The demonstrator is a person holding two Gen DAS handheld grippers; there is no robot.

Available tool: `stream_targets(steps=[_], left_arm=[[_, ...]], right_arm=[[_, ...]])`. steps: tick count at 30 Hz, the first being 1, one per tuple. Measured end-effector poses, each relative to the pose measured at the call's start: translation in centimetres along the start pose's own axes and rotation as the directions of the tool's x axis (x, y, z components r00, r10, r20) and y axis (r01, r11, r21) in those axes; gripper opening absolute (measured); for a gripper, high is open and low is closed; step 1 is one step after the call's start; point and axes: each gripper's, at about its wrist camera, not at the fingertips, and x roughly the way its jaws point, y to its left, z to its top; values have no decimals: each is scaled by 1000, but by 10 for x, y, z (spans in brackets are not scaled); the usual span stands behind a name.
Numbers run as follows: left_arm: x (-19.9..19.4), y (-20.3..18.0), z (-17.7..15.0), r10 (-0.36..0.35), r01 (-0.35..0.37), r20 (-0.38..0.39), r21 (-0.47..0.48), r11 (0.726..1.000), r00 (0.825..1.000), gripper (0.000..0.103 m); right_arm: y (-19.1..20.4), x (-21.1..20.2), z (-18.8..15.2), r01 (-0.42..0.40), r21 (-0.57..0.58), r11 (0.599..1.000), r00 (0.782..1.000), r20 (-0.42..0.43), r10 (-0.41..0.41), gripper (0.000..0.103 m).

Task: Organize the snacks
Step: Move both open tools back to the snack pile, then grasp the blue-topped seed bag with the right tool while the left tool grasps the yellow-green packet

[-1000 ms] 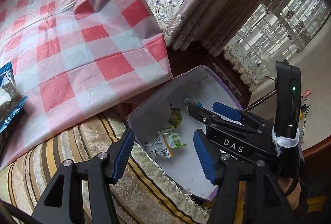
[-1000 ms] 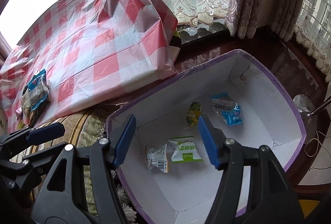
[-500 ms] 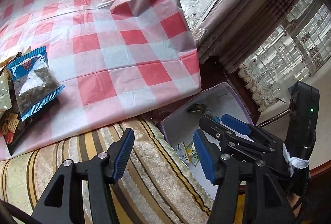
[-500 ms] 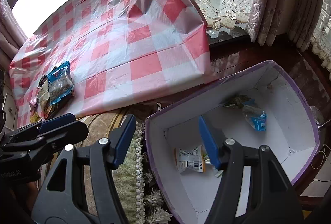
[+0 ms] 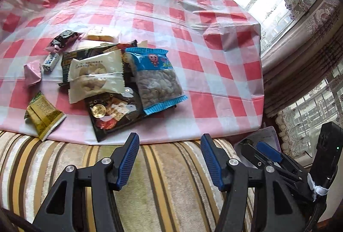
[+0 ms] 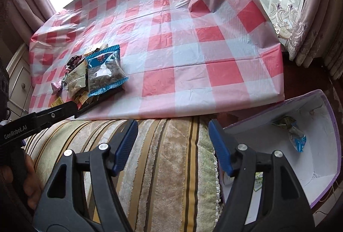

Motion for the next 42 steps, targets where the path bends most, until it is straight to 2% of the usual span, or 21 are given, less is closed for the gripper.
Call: stream_targets(steps=[3, 8, 16, 26, 34, 40, 42], left_arm=[[-11, 35, 3, 60, -58, 19, -95, 994, 998, 60], [-19, 86, 8, 145, -139, 12, -224, 965, 989, 60], [-16, 129, 14, 151, -150, -21, -319, 936, 988, 60], [6, 141, 32, 170, -184, -71, -322, 929, 983, 60], [17, 131, 44, 243, -253, -70, -246, 936, 967, 59], [23, 128, 53, 298, -303, -53, -209, 930, 953, 52], [25, 128, 56, 314, -317, -47, -202, 927, 948, 46]], right_arm=[[13, 6, 3, -10, -29, 1000, 1000, -10, 10, 74], [35, 15, 8, -24, -82, 996, 1000, -20, 23, 75], [62, 32, 22, -37, -150, 988, 999, -17, 35, 78], [97, 57, 43, -60, -240, 969, 998, -19, 57, 83], [120, 80, 59, -77, -284, 956, 997, -30, 71, 86], [128, 99, 67, -73, -302, 951, 997, -58, 58, 87], [129, 104, 70, -69, -299, 952, 997, -61, 54, 87]])
